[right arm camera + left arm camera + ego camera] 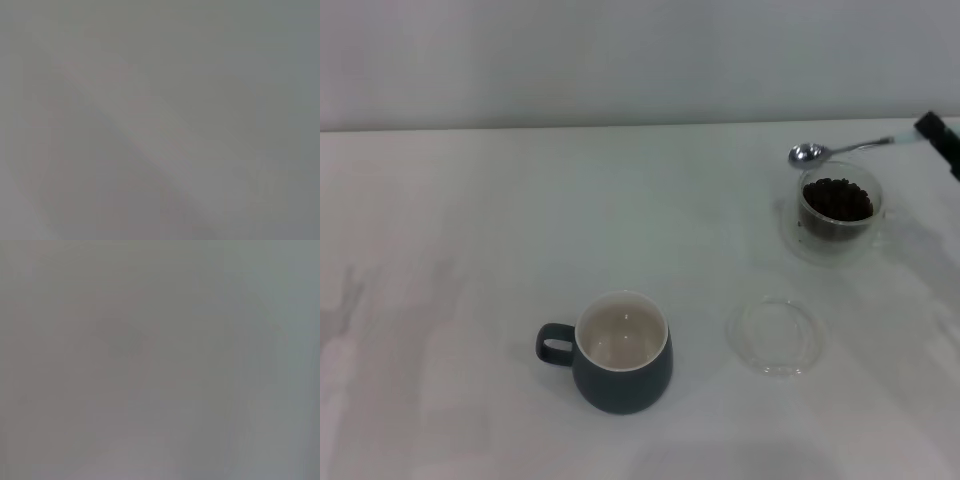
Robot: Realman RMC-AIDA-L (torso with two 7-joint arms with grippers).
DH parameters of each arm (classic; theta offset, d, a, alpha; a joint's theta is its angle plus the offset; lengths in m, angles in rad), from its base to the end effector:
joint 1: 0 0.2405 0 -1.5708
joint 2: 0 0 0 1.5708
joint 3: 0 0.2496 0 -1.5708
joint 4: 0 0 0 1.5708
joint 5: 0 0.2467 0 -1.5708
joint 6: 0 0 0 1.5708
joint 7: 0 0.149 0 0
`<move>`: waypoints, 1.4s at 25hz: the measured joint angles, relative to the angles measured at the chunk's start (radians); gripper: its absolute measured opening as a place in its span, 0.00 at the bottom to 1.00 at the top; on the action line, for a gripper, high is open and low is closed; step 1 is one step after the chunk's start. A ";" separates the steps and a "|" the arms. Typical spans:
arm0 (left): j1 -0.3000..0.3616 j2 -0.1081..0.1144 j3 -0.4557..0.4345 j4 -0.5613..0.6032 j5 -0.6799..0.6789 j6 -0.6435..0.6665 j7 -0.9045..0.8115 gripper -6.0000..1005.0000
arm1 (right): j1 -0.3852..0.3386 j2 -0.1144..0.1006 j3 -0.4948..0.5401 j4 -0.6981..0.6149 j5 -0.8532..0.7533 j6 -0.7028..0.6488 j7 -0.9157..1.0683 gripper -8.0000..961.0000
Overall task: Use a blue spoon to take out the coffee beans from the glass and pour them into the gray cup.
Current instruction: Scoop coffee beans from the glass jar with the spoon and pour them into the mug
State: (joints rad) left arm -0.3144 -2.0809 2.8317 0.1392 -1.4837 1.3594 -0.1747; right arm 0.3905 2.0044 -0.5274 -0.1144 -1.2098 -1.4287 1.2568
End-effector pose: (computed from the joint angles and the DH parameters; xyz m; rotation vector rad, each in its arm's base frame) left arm -0.3845 0.2868 -0.0188 -1.4205 -0.6070 -0.7217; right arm 0.3672 0.3249 0.0279 -1.6262 1.1247 1.3569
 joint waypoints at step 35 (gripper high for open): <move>0.011 -0.002 0.003 0.010 -0.066 0.008 0.000 0.88 | -0.070 -0.015 -0.175 -0.468 -0.224 0.252 0.109 0.16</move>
State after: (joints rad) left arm -0.3037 -2.0831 2.8348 0.1488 -1.5492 1.3676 -0.1749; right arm 0.3209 1.9889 -0.7026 -0.5828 -1.4334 -1.1768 1.3655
